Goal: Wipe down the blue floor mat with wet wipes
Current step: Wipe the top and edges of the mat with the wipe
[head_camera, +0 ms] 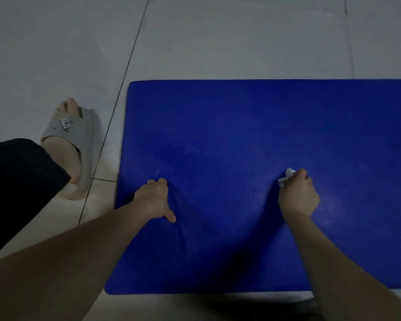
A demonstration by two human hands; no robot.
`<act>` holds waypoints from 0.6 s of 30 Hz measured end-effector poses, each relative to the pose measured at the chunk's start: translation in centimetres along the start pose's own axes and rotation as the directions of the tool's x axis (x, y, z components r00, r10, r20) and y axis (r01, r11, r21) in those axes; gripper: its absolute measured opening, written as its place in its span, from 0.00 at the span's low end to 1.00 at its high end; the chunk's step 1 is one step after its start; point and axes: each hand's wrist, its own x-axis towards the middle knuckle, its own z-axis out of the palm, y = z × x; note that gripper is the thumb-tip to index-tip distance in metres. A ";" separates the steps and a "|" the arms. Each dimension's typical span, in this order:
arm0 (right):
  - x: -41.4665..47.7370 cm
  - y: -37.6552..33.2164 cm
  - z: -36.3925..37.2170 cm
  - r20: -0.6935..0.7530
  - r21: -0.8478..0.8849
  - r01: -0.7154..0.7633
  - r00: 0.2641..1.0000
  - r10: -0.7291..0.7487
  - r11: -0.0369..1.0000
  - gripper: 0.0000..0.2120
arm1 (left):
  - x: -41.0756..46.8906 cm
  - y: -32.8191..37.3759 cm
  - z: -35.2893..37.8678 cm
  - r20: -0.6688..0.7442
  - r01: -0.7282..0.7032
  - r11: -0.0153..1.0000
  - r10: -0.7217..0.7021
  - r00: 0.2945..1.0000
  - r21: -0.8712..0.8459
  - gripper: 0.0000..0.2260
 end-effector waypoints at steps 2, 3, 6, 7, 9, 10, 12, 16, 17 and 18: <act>-0.5 -2.2 0.9 -0.063 0.028 0.066 0.996 -0.064 0.997 0.11 | 0.1 0.0 0.0 -0.001 0.000 1.000 0.000 1.000 0.007 0.49; -1.1 -3.8 1.4 -0.081 0.043 0.123 0.990 -0.119 0.991 0.11 | 0.1 0.0 0.1 0.000 -0.001 1.000 0.001 1.000 0.012 0.49; -3.4 -9.3 2.9 -0.074 0.059 0.296 0.954 -0.291 0.954 0.05 | 0.3 -0.1 0.1 -0.005 -0.007 1.000 0.007 1.000 0.023 0.48; -4.3 -11.0 3.4 -0.073 0.051 0.341 0.939 -0.337 0.939 0.06 | 0.4 -0.1 0.1 -0.006 -0.012 1.000 0.012 1.000 0.021 0.48; -6.1 -13.9 4.2 -0.042 0.039 0.419 0.908 -0.417 0.907 0.07 | 0.4 -0.2 0.2 -0.010 -0.020 1.000 0.020 1.000 0.022 0.48; -7.1 -15.0 4.4 -0.016 0.033 0.457 0.889 -0.457 0.889 0.07 | 0.4 -0.3 0.2 -0.013 -0.021 1.000 0.021 1.000 0.024 0.47; -8.5 -16.5 4.8 0.031 0.011 0.529 0.848 -0.529 0.848 0.09 | 0.5 -0.4 0.3 -0.018 -0.024 0.999 0.025 1.000 0.029 0.47; -8.3 -16.8 3.9 0.045 0.019 0.661 0.749 -0.661 0.750 0.11 | 0.4 -0.5 0.4 -0.017 -0.032 0.999 0.033 0.999 0.020 0.47; -7.7 -16.2 3.5 0.057 0.027 0.677 0.734 -0.677 0.736 0.12 | 0.4 -0.4 0.3 -0.017 -0.034 0.999 0.034 0.999 0.020 0.47; -6.9 -15.4 3.1 0.078 0.032 0.670 0.738 -0.670 0.742 0.14 | 0.4 -0.4 0.3 -0.016 -0.035 0.999 0.036 0.999 0.019 0.47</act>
